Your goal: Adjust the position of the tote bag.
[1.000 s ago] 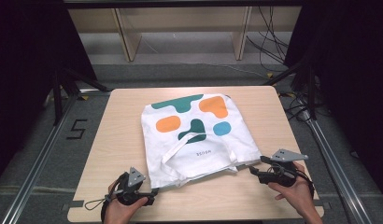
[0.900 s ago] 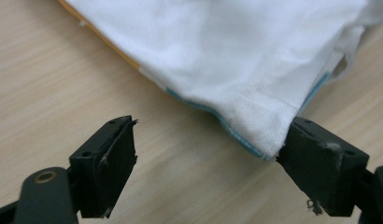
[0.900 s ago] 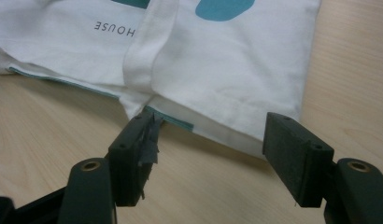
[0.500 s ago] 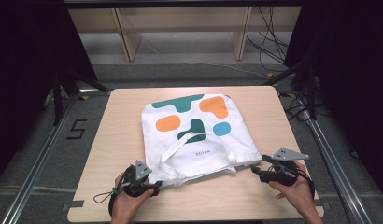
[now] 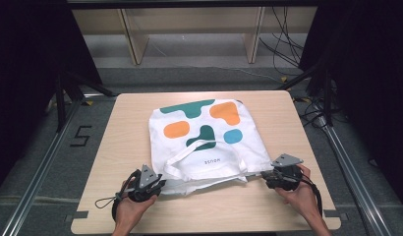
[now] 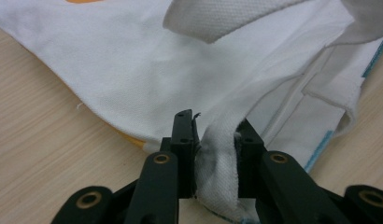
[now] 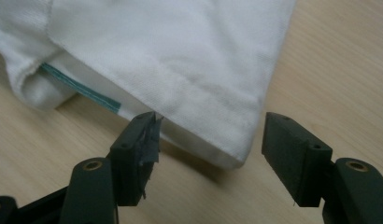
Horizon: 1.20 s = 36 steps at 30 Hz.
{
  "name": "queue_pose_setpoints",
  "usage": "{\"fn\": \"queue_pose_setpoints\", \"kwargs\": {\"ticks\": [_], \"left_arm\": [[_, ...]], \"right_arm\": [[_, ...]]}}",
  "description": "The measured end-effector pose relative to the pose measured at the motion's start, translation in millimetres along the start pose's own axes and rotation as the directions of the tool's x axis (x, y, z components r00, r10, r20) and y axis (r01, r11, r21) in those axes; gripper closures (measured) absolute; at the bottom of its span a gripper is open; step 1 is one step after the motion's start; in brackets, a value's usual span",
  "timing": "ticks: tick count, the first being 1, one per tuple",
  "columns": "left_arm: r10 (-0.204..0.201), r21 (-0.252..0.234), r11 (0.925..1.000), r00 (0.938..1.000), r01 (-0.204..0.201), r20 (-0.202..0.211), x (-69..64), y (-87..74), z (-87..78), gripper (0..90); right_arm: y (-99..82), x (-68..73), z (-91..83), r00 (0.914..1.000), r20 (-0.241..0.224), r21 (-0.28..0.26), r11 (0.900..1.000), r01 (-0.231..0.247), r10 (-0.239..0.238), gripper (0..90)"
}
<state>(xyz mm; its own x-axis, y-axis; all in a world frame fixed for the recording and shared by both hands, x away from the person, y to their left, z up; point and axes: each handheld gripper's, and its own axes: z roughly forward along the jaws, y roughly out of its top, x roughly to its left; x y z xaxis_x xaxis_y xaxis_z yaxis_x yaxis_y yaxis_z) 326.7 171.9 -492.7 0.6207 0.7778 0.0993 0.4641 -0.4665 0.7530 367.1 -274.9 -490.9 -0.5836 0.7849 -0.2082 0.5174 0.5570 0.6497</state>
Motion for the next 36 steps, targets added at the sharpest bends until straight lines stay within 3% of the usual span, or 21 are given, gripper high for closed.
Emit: {"fn": "queue_pose_setpoints", "kwargs": {"ticks": [1, 4, 5, 6, 11, 12, 16, 17, 18, 19, 20, 22, 23, 25, 27, 29, 30, 31, 32, 34, 36], "left_arm": [[0.0, 0.0, 1.0, 1.0, 0.0, 0.0, 0.0, 0.0, 0.0, 74.8], [-0.022, -0.024, 0.9995, 0.9998, 0.022, -0.003, 3.5, 0.9, -2.7, 75.5], [-0.055, -0.052, 0.9971, 0.9985, 0.055, -0.003, 4.9, 0.9, -3.1, 75.6], [-0.056, -0.056, 0.9969, 0.9984, 0.056, -0.004, 5.9, 0.8, -3.0, 75.6], [-0.029, -0.046, 0.9985, 0.9996, 0.028, -0.005, 6.3, 0.5, -4.7, 76.1], [-0.019, -0.048, 0.9987, 0.9996, 0.018, -0.021, 6.7, 0.7, -4.4, 76.1], [-0.031, -0.03, 0.9991, 0.9995, 0.031, 0.006, 8.0, -1.7, -3.9, 75.1], [-0.006, -0.016, 0.9999, 1.0, 0.007, 0.005, 10.2, -3.6, -4.0, 74.0], [-0.006, -0.016, 0.9999, 1.0, 0.007, 0.005, 10.2, -3.6, -4.0, 72.6], [-0.021, 0.001, 0.9998, 0.9997, 0.021, 0.009, 8.9, -6.5, -1.1, 70.6], [-0.026, -0.005, 0.9996, 0.9997, 0.026, 0.001, 6.5, -7.5, 1.1, 69.5], [-0.006, 0.021, 0.9998, 0.9999, 0.006, -0.011, 5.0, -7.3, 1.0, 67.4], [0.026, 0.037, 0.999, 0.9987, -0.024, -0.044, 1.1, -6.8, 1.5, 66.5], [0.04, 0.047, 0.9982, 0.9968, -0.037, -0.07, 0.0, -6.9, 1.3, 64.4], [0.069, 0.06, 0.9962, 0.9932, -0.063, -0.094, 3.0, -6.9, -0.5, 61.6], [0.007, 0.037, 0.9993, 0.9966, -0.004, -0.083, 4.9, -8.2, 0.9, 57.1], [0.019, 0.047, 0.9988, 0.9954, -0.014, -0.094, 6.8, -8.3, 1.4, 52.9], [-0.004, 0.049, 0.9987, 0.9949, 0.009, -0.101, 5.5, -9.3, 5.1, 49.5], [-0.004, 0.049, 0.9987, 0.9949, 0.009, -0.101, 5.5, -9.3, 5.1, 48.6], [0.047, 0.083, 0.9958, 0.9928, -0.039, -0.11, 2.2, -7.1, 15.6, 46.1], [0.045, 0.083, 0.9959, 0.994, -0.037, -0.099, 2.0, -4.9, 19.7, 45.9]], "right_arm": [[0.6, 0.1, 3.2, 0.9995, 0.013, 0.001, 0.9996, 0.029, -0.029, 36.9], [1.4, 3.3, 4.9, 0.9995, -0.011, 0.018, 0.9994, 0.03, -0.03, 36.6], [2.6, 4.3, 3.4, 0.9998, -0.011, 0.017, 0.9997, 0.017, -0.016, 36.8], [2.6, 3.4, 4.1, 0.9992, 0.009, -0.004, 0.9993, 0.038, -0.038, 36.7], [9.6, -2.6, 4.1, 0.998, 0.063, -0.073, 0.9973, 0.0, 0.005, 37.3], [11.1, -3.9, 5.3, 0.9959, 0.09, -0.074, 0.9971, 0.016, -0.009, 37.6], [16.8, -3.8, 16.4, 0.9968, 0.079, -0.051, 0.9986, 0.014, -0.01, 43.6], [18.4, -6.4, 23.0, 0.9981, 0.05, -0.052, 0.9979, 0.039, -0.036, 58.8], [18.4, -6.4, 23.0, 0.9981, 0.05, -0.052, 0.9979, 0.039, -0.036, 58.8], [17.8, -9.2, 24.3, 0.9962, 0.059, -0.036, 0.9971, 0.066, -0.064, 69.7], [17.5, -10.8, 24.6, 0.9962, 0.048, -0.038, 0.9966, 0.074, -0.072, 72.3], [17.6, -9.3, 19.0, 0.9942, 0.07, -0.033, 0.996, 0.084, -0.081, 78.9], [19.1, -8.8, 14.9, 0.99, 0.081, -0.031, 0.9925, 0.118, -0.116, 79.8], [20.8, -3.3, 4.7, 0.9856, 0.107, -0.045, 0.9896, 0.137, -0.131, 80.3], [17.2, 3.8, -7.9, 0.9861, 0.096, -0.045, 0.9891, 0.14, -0.136, 80.5], [10.5, 11.5, -18.9, 0.9884, 0.078, -0.047, 0.9898, 0.134, -0.13, 80.5], [5.0, 16.9, -26.6, 0.9889, 0.066, -0.044, 0.9897, 0.136, -0.133, 80.5], [0.4, 19.9, -32.5, 0.9881, 0.061, -0.043, 0.9886, 0.144, -0.141, 80.3], [0.4, 19.9, -32.5, 0.9881, 0.061, -0.043, 0.9886, 0.144, -0.141, 80.3], [-11.6, 23.0, -40.9, 0.9942, 0.046, -0.05, 0.9938, 0.099, -0.097, 80.1], [-14.5, 19.4, -40.8, 0.9963, 0.044, -0.059, 0.9954, 0.076, -0.073, 79.8]]}}
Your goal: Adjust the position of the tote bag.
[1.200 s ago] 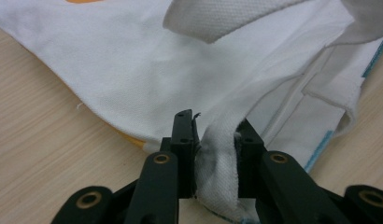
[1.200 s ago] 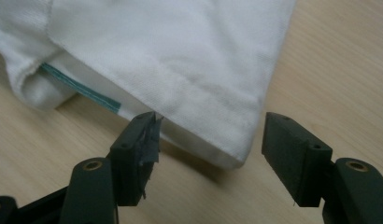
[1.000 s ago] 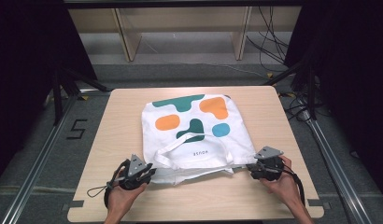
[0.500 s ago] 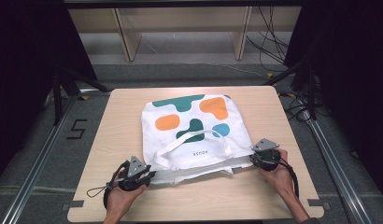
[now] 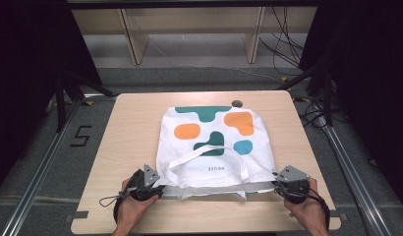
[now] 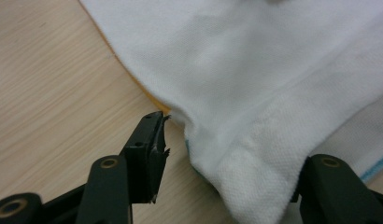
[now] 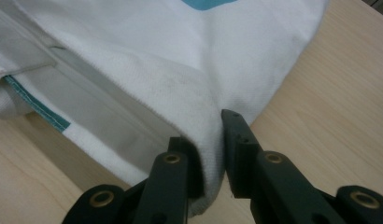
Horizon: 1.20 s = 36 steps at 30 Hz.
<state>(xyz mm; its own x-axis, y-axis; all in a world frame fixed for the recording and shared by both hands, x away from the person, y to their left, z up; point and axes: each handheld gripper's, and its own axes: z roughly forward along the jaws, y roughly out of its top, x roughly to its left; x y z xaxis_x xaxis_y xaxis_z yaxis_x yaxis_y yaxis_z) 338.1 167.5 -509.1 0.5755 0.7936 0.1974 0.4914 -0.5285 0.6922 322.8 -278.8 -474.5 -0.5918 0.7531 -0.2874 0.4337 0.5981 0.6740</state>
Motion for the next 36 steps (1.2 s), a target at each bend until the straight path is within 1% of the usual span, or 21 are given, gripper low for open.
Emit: {"fn": "queue_pose_setpoints", "kwargs": {"ticks": [3, 5, 6, 7, 9, 12, 16, 17, 18, 20, 21, 23, 24, 25, 29, 30, 31, 32, 33, 34, 36], "left_arm": [[-0.053, -0.015, 0.9984, 0.9972, 0.054, 0.053, 7.5, -1.7, 0.0, 53.6], [-0.044, -0.017, 0.9988, 0.9964, 0.045, 0.073, 8.4, -2.8, -0.8, 60.5], [-0.024, -0.016, 0.9996, 0.9984, 0.025, 0.052, 5.9, -3.1, 0.0, 63.0], [0.0, -0.016, 0.9999, 0.9989, 0.001, 0.046, 4.1, -3.2, 0.8, 65.3], [0.053, 0.003, 0.9986, 0.9981, -0.053, 0.032, 2.1, -2.3, 0.4, 69.5], [0.058, -0.005, 0.9983, 0.9978, -0.058, 0.032, 2.0, -1.7, -1.3, 72.4], [0.049, -0.027, 0.9985, 0.9978, -0.048, 0.045, 4.0, -0.8, -5.1, 74.9], [0.071, -0.016, 0.9974, 0.9966, -0.07, 0.043, 4.3, 0.0, -6.4, 75.3], [0.114, -0.033, 0.993, 0.9926, -0.113, 0.04, 6.5, 1.4, -5.4, 75.6], [0.114, -0.035, 0.9931, 0.9925, -0.112, 0.045, 6.6, 1.3, -4.8, 75.6], [0.103, -0.042, 0.994, 0.9934, -0.101, 0.051, 6.9, 1.1, -4.2, 75.5], [0.102, -0.044, 0.9941, 0.993, -0.1, 0.059, 7.9, 1.6, -4.4, 75.4], [0.093, -0.041, 0.995, 0.994, -0.091, 0.057, 7.5, 1.3, -4.7, 75.3], [0.093, -0.041, 0.995, 0.994, -0.091, 0.057, 7.5, 1.3, -4.7, 75.2], [0.112, -0.051, 0.9927, 0.9923, -0.109, 0.053, 10.8, 2.0, -8.4, 74.9], [0.066, -0.059, 0.9963, 0.9964, -0.063, 0.053, 8.4, 1.0, -8.1, 74.9], [0.1, -0.07, 0.9929, 0.9933, -0.096, 0.058, 10.8, 1.5, -8.6, 74.9], [0.089, -0.072, 0.9938, 0.9944, -0.085, 0.057, 9.8, 1.5, -9.0, 75.0], [0.112, -0.062, 0.9922, 0.9918, -0.108, 0.062, 10.9, 1.8, -10.3, 75.3], [0.109, -0.088, 0.9907, 0.9922, -0.103, 0.06, 9.9, 1.1, -10.0, 75.4], [0.115, -0.097, 0.9893, 0.9914, -0.109, 0.063, 11.3, 0.8, -10.9, 75.6]], "right_arm": [[-1.5, -2.5, 3.4, 0.9998, -0.008, -0.002, 0.9998, -0.021, 0.021, 78.7], [-2.8, -3.0, 5.4, 0.9998, -0.016, 0.006, 0.9999, -0.008, 0.008, 77.7], [-2.9, -3.4, 6.3, 0.9998, -0.017, 0.004, 1.0, -0.007, 0.007, 77.4], [-2.8, -1.4, 7.0, 0.9991, -0.014, 0.005, 0.9992, -0.039, 0.039, 76.5], [-3.2, -2.8, 9.4, 0.9993, -0.029, -0.002, 0.9997, -0.024, 0.024, 75.4], [-3.7, -2.0, 8.9, 0.9993, -0.015, 0.014, 0.9993, -0.034, 0.034, 74.3], [-3.5, -5.9, 14.1, 0.9997, -0.007, -0.019, 0.9996, -0.022, 0.022, 68.7], [-2.9, -7.6, 15.9, 0.9999, -0.002, -0.019, 0.9998, -0.011, 0.011, 66.2], [-1.7, -7.9, 18.9, 0.9998, 0.003, -0.023, 0.9995, -0.021, 0.021, 65.5], [-1.2, -9.4, 22.3, 1.0, 0.003, -0.015, 0.9999, -0.002, 0.002, 65.3], [0.9, -10.0, 31.6, 0.9999, 0.0, 0.007, 0.9999, 0.014, -0.014, 65.8], [2.1, -9.4, 33.7, 0.9997, -0.007, 0.01, 0.9997, 0.024, -0.024, 72.0], [2.4, -10.2, 33.4, 0.9989, -0.024, -0.003, 0.9992, 0.041, -0.041, 76.5], [2.7, -9.3, 32.0, 0.9994, -0.025, -0.006, 0.9997, 0.022, -0.022, 80.3], [4.6, -11.2, 24.9, 0.999, -0.022, -0.021, 0.999, 0.039, -0.039, 83.4], [5.1, -11.3, 24.5, 0.9989, -0.024, -0.033, 0.9987, 0.039, -0.039, 83.6], [4.8, -11.5, 22.2, 0.9993, -0.027, -0.035, 0.9991, 0.024, -0.025, 84.1], [4.6, -11.5, 20.2, 0.9994, -0.034, -0.037, 0.9992, 0.01, -0.012, 84.1], [4.9, -12.6, 19.2, 0.9994, -0.032, -0.054, 0.9984, 0.013, -0.015, 84.1], [5.1, -12.5, 18.0, 0.9993, -0.035, -0.058, 0.9983, 0.009, -0.011, 84.1], [5.2, -11.6, 15.6, 0.9995, -0.032, -0.068, 0.9977, -0.005, 0.003, 84.0]]}}
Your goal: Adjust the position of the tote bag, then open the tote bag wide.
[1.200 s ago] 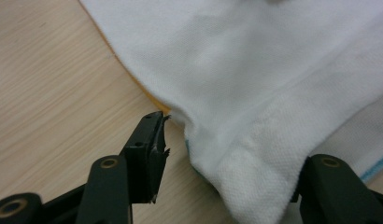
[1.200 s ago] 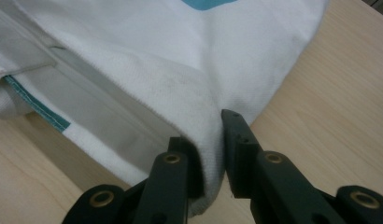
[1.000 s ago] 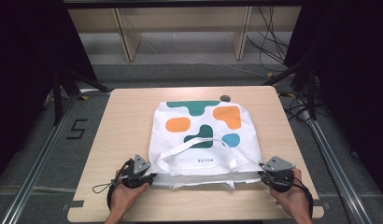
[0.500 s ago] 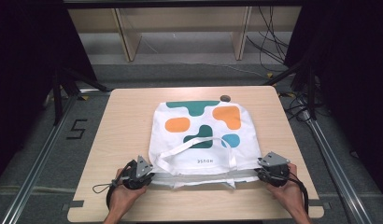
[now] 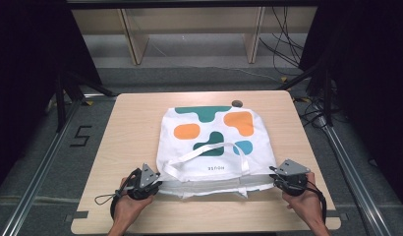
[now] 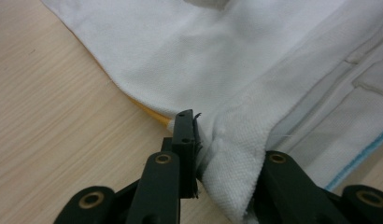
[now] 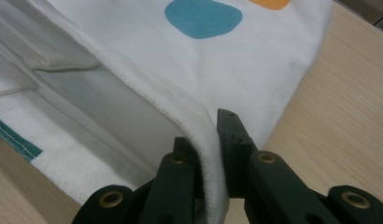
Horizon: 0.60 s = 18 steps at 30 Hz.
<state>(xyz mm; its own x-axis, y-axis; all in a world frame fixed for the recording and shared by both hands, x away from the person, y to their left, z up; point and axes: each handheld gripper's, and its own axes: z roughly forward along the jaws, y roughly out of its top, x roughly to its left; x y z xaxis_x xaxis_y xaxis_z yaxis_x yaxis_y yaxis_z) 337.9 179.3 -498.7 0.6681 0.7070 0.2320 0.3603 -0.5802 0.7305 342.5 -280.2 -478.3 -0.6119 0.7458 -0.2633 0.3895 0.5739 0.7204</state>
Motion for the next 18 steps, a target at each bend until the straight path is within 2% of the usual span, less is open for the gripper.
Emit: {"fn": "queue_pose_setpoints", "kwargs": {"ticks": [1, 2, 3, 4, 5, 6, 9, 10, 11, 12, 13, 14, 15, 16, 17, 18], "left_arm": [[-0.005, -0.004, 1.0, 1.0, 0.005, 0.005, 0.5, -0.2, -0.8, 75.6], [-0.049, -0.03, 0.9984, 0.9988, 0.049, 0.001, -1.2, -1.1, -0.7, 75.5], [-0.034, -0.03, 0.999, 0.9994, 0.034, 0.004, 0.4, -1.0, -2.5, 75.5], [-0.042, -0.043, 0.9982, 0.9991, 0.042, 0.0, -0.4, -0.7, -3.9, 75.5], [-0.005, -0.045, 0.999, 1.0, 0.005, -0.003, 1.4, 0.0, -6.7, 75.6], [-0.03, -0.071, 0.9971, 0.9995, 0.029, -0.012, -1.8, 0.8, -8.2, 75.6], [-0.033, -0.09, 0.9954, 0.9994, 0.031, -0.015, -4.9, 3.1, -13.2, 75.6], [-0.071, -0.105, 0.992, 0.9974, 0.069, -0.01, -8.6, 4.4, -15.7, 75.7], [-0.033, -0.096, 0.9949, 0.9994, 0.032, -0.01, -6.3, 6.5, -18.8, 75.8], [-0.068, -0.112, 0.9915, 0.9976, 0.067, -0.01, -8.6, 7.1, -18.8, 76.0], [-0.05, -0.103, 0.9935, 0.9987, 0.049, -0.006, -7.3, 8.7, -21.7, 76.0], [-0.05, -0.103, 0.9935, 0.9987, 0.049, -0.006, -7.3, 8.7, -21.7, 76.0], [-0.047, -0.143, 0.9886, 0.9989, 0.047, -0.002, -7.3, 10.3, -22.7, 76.0], [-0.055, -0.153, 0.9867, 0.9985, 0.054, -0.003, -7.6, 11.4, -25.0, 76.0], [-0.037, -0.175, 0.984, 0.9993, 0.035, -0.009, -4.9, 14.9, -29.7, 76.0], [-0.047, -0.185, 0.9818, 0.9988, 0.044, -0.013, -4.0, 16.5, -32.4, 76.1]], "right_arm": [[0.1, -0.3, -1.2, 1.0, 0.002, -0.005, 1.0, 0.005, -0.005, 84.0], [0.3, 0.4, -2.1, 1.0, 0.0, -0.004, 1.0, -0.004, 0.004, 83.9], [0.2, 0.9, -3.1, 1.0, -0.001, -0.01, 1.0, -0.002, 0.002, 83.9], [0.4, 1.7, -4.5, 1.0, 0.002, -0.013, 0.9999, -0.008, 0.008, 83.9], [0.8, 1.7, -6.1, 1.0, 0.004, -0.022, 0.9997, -0.008, 0.008, 83.9], [1.1, 1.4, -8.3, 1.0, 0.007, -0.03, 0.9996, -0.004, 0.005, 83.9], [3.1, 1.1, -12.3, 0.9994, 0.021, -0.057, 0.998, -0.027, 0.029, 84.0], [3.9, -0.9, -15.5, 0.999, 0.025, -0.074, 0.9967, -0.035, 0.037, 84.0], [3.9, -1.9, -16.3, 0.9987, 0.029, -0.085, 0.9957, -0.039, 0.041, 84.0], [4.2, -2.8, -18.1, 0.9983, 0.026, -0.093, 0.9945, -0.049, 0.052, 84.0], [4.6, -3.1, -19.3, 0.9981, 0.026, -0.095, 0.9941, -0.053, 0.055, 84.0], [4.6, -3.1, -19.3, 0.9981, 0.026, -0.095, 0.9941, -0.053, 0.055, 84.0], [5.6, -3.8, -21.3, 0.9979, 0.035, -0.107, 0.993, -0.051, 0.054, 84.1], [7.1, -4.1, -23.8, 0.9977, 0.04, -0.114, 0.9923, -0.049, 0.054, 84.3], [10.2, -4.7, -27.4, 0.9973, 0.062, -0.133, 0.9906, -0.032, 0.04, 84.5], [12.5, -4.9, -29.3, 0.9973, 0.063, -0.143, 0.9893, -0.029, 0.039, 84.6]]}}
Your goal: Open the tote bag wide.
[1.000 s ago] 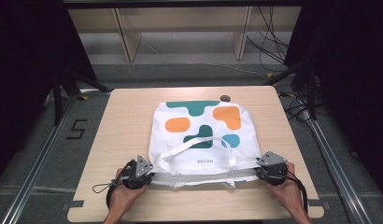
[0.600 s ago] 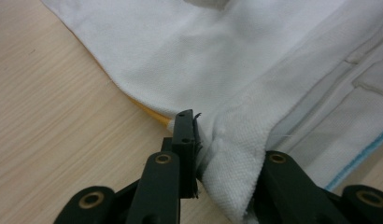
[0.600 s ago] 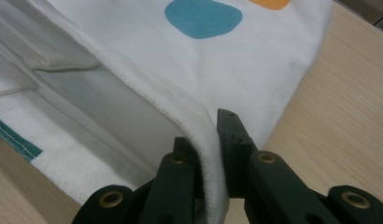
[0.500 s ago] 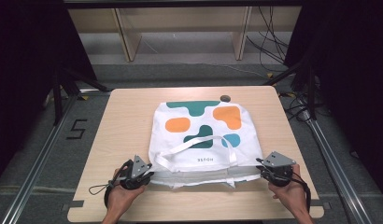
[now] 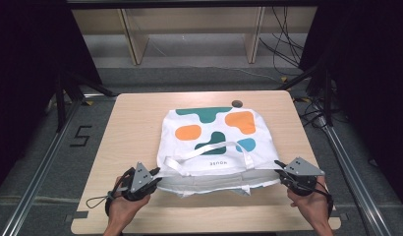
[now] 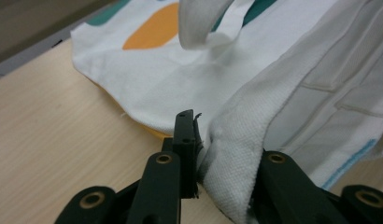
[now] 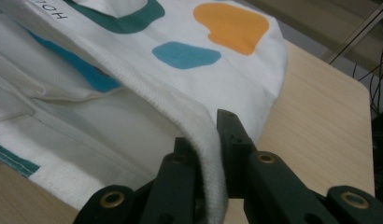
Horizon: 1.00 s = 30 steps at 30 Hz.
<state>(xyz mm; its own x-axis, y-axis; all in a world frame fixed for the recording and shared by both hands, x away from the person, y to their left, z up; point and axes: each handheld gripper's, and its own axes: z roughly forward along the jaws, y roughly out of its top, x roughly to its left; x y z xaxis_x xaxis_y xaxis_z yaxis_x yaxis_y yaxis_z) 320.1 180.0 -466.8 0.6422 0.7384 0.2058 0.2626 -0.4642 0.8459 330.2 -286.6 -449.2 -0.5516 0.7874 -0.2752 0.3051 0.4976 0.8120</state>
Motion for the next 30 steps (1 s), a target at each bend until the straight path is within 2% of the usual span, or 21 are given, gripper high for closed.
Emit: {"fn": "queue_pose_setpoints", "kwargs": {"ticks": [5, 6, 7, 9, 11, 12, 16, 17, 18, 19, 20, 21, 22, 23, 24, 25, 26, 27, 28, 29, 30], "left_arm": [[0.011, -0.05, 0.9987, 0.9999, -0.011, -0.008, 6.5, 11.2, -8.8, 76.7], [0.02, -0.079, 0.9966, 0.9997, -0.021, -0.015, 11.3, 18.5, -12.5, 76.8], [0.014, -0.084, 0.9964, 0.9998, -0.016, -0.017, 12.9, 21.6, -13.6, 77.0], [0.026, -0.102, 0.9943, 0.9988, -0.03, -0.04, 16.1, 32.8, -18.7, 77.7], [0.039, -0.146, 0.9881, 0.9973, -0.048, -0.062, 19.4, 44.2, -23.0, 78.8], [0.039, -0.146, 0.9881, 0.9973, -0.048, -0.062, 19.4, 44.2, -23.0, 79.6], [0.068, -0.219, 0.9708, 0.9884, -0.097, -0.135, 26.1, 73.7, -36.8, 82.8], [0.068, -0.219, 0.9708, 0.9884, -0.097, -0.135, 26.1, 73.7, -36.8, 83.7], [0.081, -0.256, 0.9589, 0.9831, -0.122, -0.165, 27.3, 83.8, -44.5, 84.4], [0.09, -0.268, 0.9541, 0.9812, -0.134, -0.171, 27.7, 88.7, -49.1, 84.6], [0.09, -0.268, 0.9541, 0.9812, -0.134, -0.171, 27.7, 88.7, -49.1, 84.7], [0.097, -0.285, 0.9473, 0.9791, -0.146, -0.179, 27.9, 93.4, -53.8, 84.7], [0.101, -0.307, 0.9391, 0.9772, -0.156, -0.187, 27.7, 99.4, -60.9, 84.8], [0.122, -0.331, 0.9251, 0.9716, -0.185, -0.203, 26.9, 108.9, -71.1, 85.0], [0.136, -0.336, 0.9197, 0.9675, -0.203, -0.213, 25.6, 114.8, -77.2, 85.3], [0.136, -0.336, 0.9197, 0.9675, -0.203, -0.213, 25.6, 114.8, -77.2, 85.4], [0.147, -0.373, 0.8999, 0.9623, -0.226, -0.229, 23.7, 125.1, -89.2, 85.4], [0.147, -0.373, 0.8999, 0.9623, -0.226, -0.229, 23.7, 125.1, -89.2, 85.5], [0.148, -0.403, 0.8848, 0.9613, -0.233, -0.233, 24.4, 133.8, -98.4, 85.5], [0.144, -0.413, 0.8806, 0.9617, -0.232, -0.233, 24.6, 137.1, -101.6, 85.5], [0.147, -0.41, 0.8821, 0.9626, -0.232, -0.228, 25.4, 140.0, -104.4, 85.5]], "right_arm": [[18.0, -3.5, -11.6, 0.9997, 0.009, -0.046, 0.9987, 0.024, -0.024, 85.4], [21.5, -4.7, -13.9, 0.9998, 0.012, -0.063, 0.9979, 0.017, -0.016, 85.4], [25.1, -5.7, -16.8, 0.9999, 0.007, -0.069, 0.9975, 0.015, -0.015, 85.4], [34.5, -9.8, -20.5, 0.9992, 0.01, -0.093, 0.9949, 0.04, -0.039, 85.9], [45.2, -13.7, -24.0, 0.9992, 0.016, -0.119, 0.9921, 0.04, -0.038, 86.8], [51.1, -15.2, -26.9, 0.9993, 0.021, -0.12, 0.9922, 0.034, -0.032, 87.2], [76.7, -25.4, -36.2, 0.995, 0.057, -0.162, 0.9827, 0.09, -0.081, 87.8], [76.7, -25.4, -36.2, 0.995, 0.057, -0.162, 0.9827, 0.09, -0.081, 87.8], [88.2, -27.9, -43.8, 0.9933, 0.067, -0.177, 0.9787, 0.105, -0.094, 87.9], [93.2, -28.4, -48.5, 0.9935, 0.07, -0.182, 0.978, 0.101, -0.09, 88.0], [98.2, -30.4, -53.2, 0.9912, 0.082, -0.193, 0.9739, 0.119, -0.105, 88.0], [98.2, -30.4, -53.2, 0.9912, 0.082, -0.193, 0.9739, 0.119, -0.105, 88.0], [102.8, -31.4, -58.1, 0.9916, 0.08, -0.203, 0.9722, 0.116, -0.102, 88.0], [111.5, -35.5, -68.7, 0.9919, 0.078, -0.231, 0.9661, 0.116, -0.1, 88.0], [114.0, -35.6, -72.9, 0.992, 0.08, -0.232, 0.9661, 0.114, -0.098, 88.0], [114.0, -35.6, -72.9, 0.992, 0.08, -0.232, 0.9661, 0.114, -0.098, 88.0], [121.5, -38.5, -83.1, 0.9918, 0.079, -0.255, 0.9597, 0.117, -0.1, 88.1], [125.2, -39.4, -88.0, 0.9917, 0.075, -0.267, 0.9559, 0.121, -0.105, 88.1], [128.8, -40.2, -93.2, 0.9908, 0.082, -0.271, 0.9544, 0.126, -0.108, 88.1], [132.2, -41.1, -97.7, 0.9912, 0.08, -0.278, 0.9526, 0.124, -0.106, 88.1], [135.6, -41.9, -101.3, 0.9918, 0.069, -0.275, 0.9535, 0.123, -0.108, 88.1]]}}
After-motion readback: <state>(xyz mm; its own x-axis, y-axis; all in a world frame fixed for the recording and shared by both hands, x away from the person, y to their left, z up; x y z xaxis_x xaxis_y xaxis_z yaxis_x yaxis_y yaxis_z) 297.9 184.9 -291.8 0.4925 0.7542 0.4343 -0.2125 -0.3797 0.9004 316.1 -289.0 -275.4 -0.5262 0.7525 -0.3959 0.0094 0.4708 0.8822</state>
